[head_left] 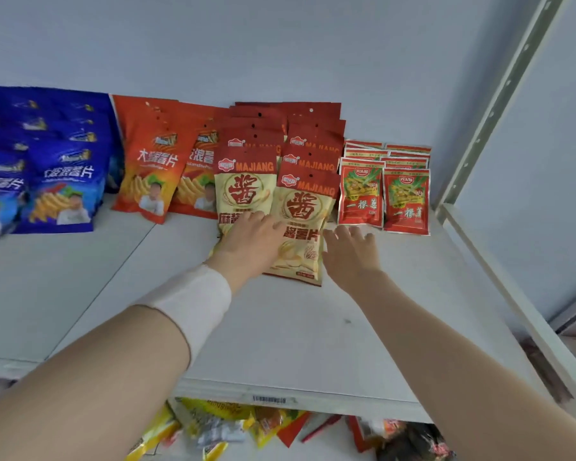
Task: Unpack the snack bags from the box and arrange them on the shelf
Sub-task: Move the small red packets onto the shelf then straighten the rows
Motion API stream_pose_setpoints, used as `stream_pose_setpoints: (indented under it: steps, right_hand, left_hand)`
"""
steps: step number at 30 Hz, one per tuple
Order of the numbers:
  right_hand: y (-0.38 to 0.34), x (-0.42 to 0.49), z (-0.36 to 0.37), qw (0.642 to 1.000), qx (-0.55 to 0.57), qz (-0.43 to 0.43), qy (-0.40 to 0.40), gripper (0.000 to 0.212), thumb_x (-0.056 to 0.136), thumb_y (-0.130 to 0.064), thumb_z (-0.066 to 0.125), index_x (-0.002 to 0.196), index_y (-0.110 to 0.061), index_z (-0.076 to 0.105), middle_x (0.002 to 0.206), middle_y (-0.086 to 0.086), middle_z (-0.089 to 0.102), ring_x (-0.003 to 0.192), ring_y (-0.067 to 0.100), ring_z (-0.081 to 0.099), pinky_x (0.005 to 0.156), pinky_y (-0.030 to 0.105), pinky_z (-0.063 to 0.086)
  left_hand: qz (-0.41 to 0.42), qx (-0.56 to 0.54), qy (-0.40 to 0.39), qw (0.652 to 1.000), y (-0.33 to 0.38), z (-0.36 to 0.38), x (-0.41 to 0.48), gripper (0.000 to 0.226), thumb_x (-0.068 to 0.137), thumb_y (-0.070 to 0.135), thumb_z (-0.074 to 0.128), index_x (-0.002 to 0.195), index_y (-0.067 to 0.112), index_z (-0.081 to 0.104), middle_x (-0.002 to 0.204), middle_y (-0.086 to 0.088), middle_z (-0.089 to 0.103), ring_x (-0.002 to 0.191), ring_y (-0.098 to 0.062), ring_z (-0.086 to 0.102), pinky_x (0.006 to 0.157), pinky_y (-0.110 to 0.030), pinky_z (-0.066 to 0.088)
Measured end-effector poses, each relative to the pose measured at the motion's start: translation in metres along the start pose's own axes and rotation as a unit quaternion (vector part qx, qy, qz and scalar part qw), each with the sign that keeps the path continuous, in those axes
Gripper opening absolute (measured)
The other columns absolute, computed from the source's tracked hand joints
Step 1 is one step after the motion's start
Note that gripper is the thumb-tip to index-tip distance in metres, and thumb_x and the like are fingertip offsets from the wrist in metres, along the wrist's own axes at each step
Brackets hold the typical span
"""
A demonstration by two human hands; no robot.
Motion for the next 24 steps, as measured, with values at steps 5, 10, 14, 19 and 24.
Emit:
stream_pose_setpoints:
  steps: [5,10,14,19,24]
  right_hand:
    - [-0.036,0.003,0.005,0.999,0.047,0.007,-0.024,0.051,0.096,-0.042,0.038,0.14,-0.018,0.03,0.141,0.01,0.039,0.128,0.03,0.038,0.098,0.041,0.036]
    - [-0.051,0.03,0.018,0.958,0.227,0.174,-0.034,0.084,0.083,-0.057,0.054,0.144,-0.012,0.018,0.133,0.013,0.04,0.122,0.031,0.042,0.099,0.041,0.038]
    - [-0.053,0.046,0.039,0.868,0.375,0.325,-0.027,0.098,0.072,-0.061,0.064,0.143,-0.009,0.02,0.136,0.014,0.037,0.129,0.032,0.035,0.107,0.044,0.032]
    - [-0.049,0.056,0.064,0.815,0.45,0.364,-0.003,0.077,0.068,-0.057,0.071,0.121,-0.009,0.043,0.115,0.006,0.056,0.109,0.027,0.054,0.092,0.042,0.047]
    - [-0.043,0.065,0.065,0.761,0.547,0.341,0.08,0.052,0.075,-0.034,0.075,0.115,-0.012,0.049,0.096,-0.005,0.058,0.088,0.015,0.057,0.073,0.029,0.049]
  left_hand:
    - [-0.054,-0.036,-0.016,0.998,-0.038,0.017,-0.022,0.031,0.094,0.027,0.044,0.122,0.012,0.048,0.119,-0.008,0.057,0.111,-0.025,0.052,0.088,-0.035,0.039]
    - [-0.196,-0.226,0.012,0.954,-0.075,0.062,-0.008,0.051,0.089,0.038,0.057,0.129,0.013,0.039,0.125,-0.01,0.052,0.112,-0.028,0.05,0.088,-0.039,0.044]
    - [-0.31,-0.447,0.054,0.837,-0.091,0.097,0.016,0.074,0.081,0.039,0.067,0.138,0.012,0.028,0.134,-0.011,0.044,0.123,-0.029,0.044,0.099,-0.045,0.043]
    - [-0.338,-0.569,0.112,0.741,-0.1,0.126,0.045,0.071,0.08,0.035,0.07,0.135,0.009,0.034,0.133,-0.008,0.049,0.121,-0.024,0.051,0.098,-0.043,0.047]
    - [-0.339,-0.627,0.161,0.683,-0.1,0.133,0.059,0.056,0.086,0.019,0.065,0.133,0.012,0.034,0.133,-0.007,0.05,0.119,-0.018,0.054,0.086,-0.021,0.047]
Point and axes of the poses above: each hand's wrist, its own x-axis towards the middle knuckle, its own z-axis out of the palm, y = z × x, the point moved 2 cm from there along x, towards the middle knuckle
